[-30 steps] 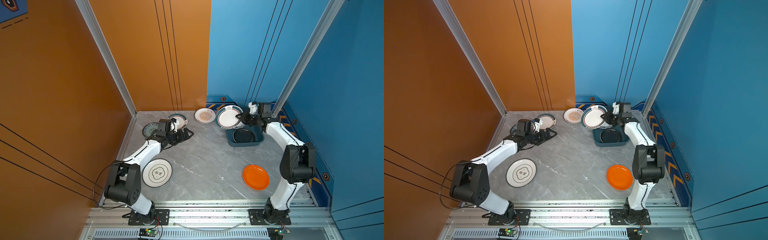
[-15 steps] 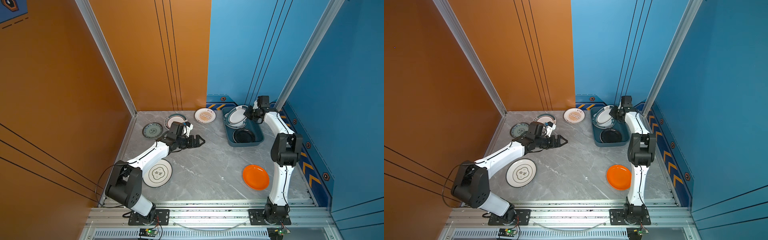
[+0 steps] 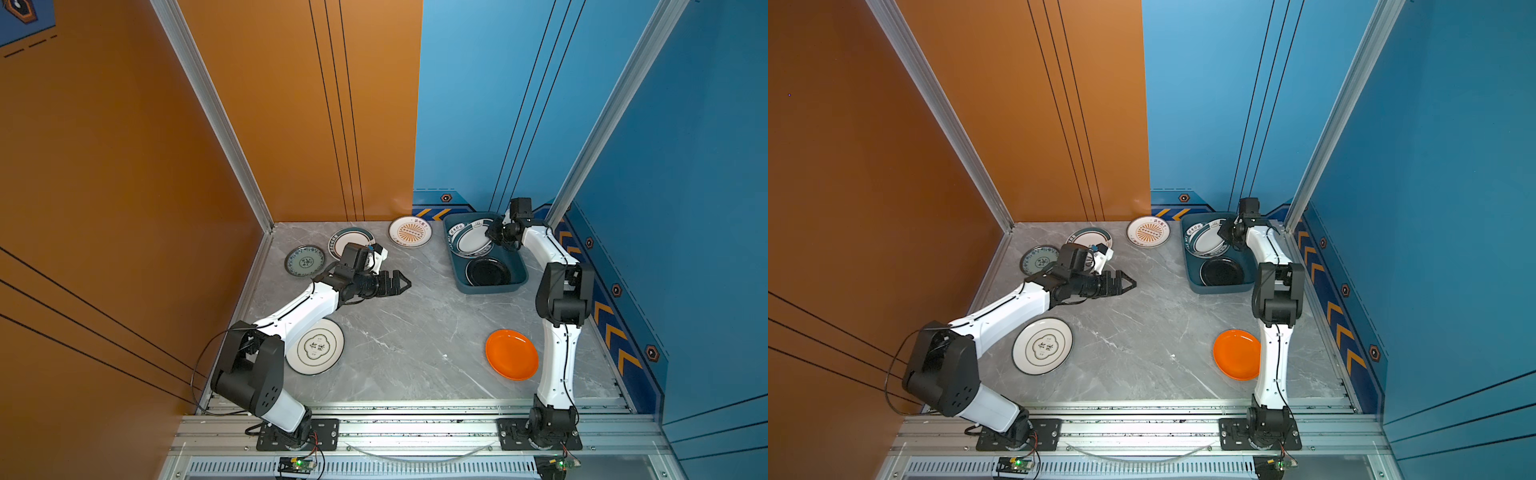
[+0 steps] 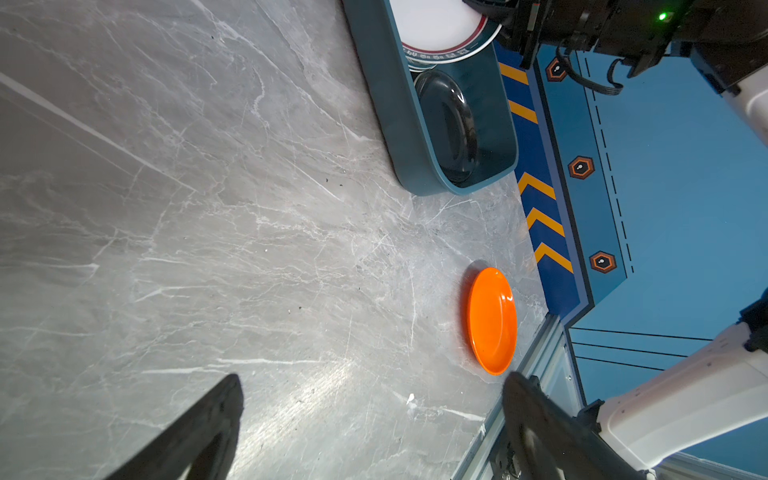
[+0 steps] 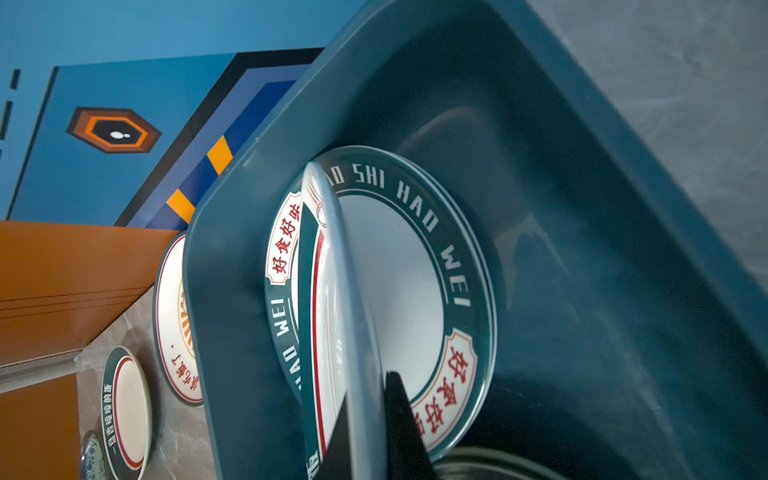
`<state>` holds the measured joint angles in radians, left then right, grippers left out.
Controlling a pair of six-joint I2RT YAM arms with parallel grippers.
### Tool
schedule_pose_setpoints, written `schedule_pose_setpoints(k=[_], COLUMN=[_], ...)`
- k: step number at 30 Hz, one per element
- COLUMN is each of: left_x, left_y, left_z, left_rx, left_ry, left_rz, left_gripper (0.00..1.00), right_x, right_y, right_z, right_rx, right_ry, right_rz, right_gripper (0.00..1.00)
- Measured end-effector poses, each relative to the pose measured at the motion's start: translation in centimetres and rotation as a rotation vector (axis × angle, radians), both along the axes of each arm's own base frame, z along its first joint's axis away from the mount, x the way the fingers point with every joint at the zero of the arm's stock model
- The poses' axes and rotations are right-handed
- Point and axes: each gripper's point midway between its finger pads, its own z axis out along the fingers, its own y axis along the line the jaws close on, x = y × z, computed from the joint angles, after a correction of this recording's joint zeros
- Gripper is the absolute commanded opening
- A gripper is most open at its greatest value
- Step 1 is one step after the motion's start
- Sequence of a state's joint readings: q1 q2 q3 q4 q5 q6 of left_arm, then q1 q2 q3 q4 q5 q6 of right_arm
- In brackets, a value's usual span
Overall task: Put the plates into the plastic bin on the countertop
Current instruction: 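Release the plate in the bin with right gripper while left gripper reaches toward orange plate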
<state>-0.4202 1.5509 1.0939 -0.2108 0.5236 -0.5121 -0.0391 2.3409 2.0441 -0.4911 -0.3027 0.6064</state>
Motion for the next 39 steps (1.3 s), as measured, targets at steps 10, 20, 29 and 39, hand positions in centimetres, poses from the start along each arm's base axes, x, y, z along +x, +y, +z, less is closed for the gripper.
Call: schedule_pose_setpoints(k=[10,20,29,39], left_x=[-0.1,-1.0,-2.2,-3.1], left_y=[-0.3,-3.1,-7.1,-10.1], left_z=[-0.3,-0.8,-1.3,-2.7], left_rx=[0.004,0.012,0.053,0.081], left_ry=[0.007,0.018,0.014,0.036], left_rz=[-0.008,-0.074,-0.174,-0.241], left_gripper=[0.98,0.98,0.98,0.98], right_x=[0.3,-0.2,-0.6,-3.2], right_y=[-0.8,-0.5,-0.4,-3.2], right_z=[-3.1,-4.8,-3.9,-1.0], right_rx=[-0.003,-0.056,-0.162,-0.359], right_ry=[0.049,0.084,0.089,0.16], right_rz=[-0.025,0.0,0.032,0.003], right_gripper=[0.29,0.46,0.58,0.59])
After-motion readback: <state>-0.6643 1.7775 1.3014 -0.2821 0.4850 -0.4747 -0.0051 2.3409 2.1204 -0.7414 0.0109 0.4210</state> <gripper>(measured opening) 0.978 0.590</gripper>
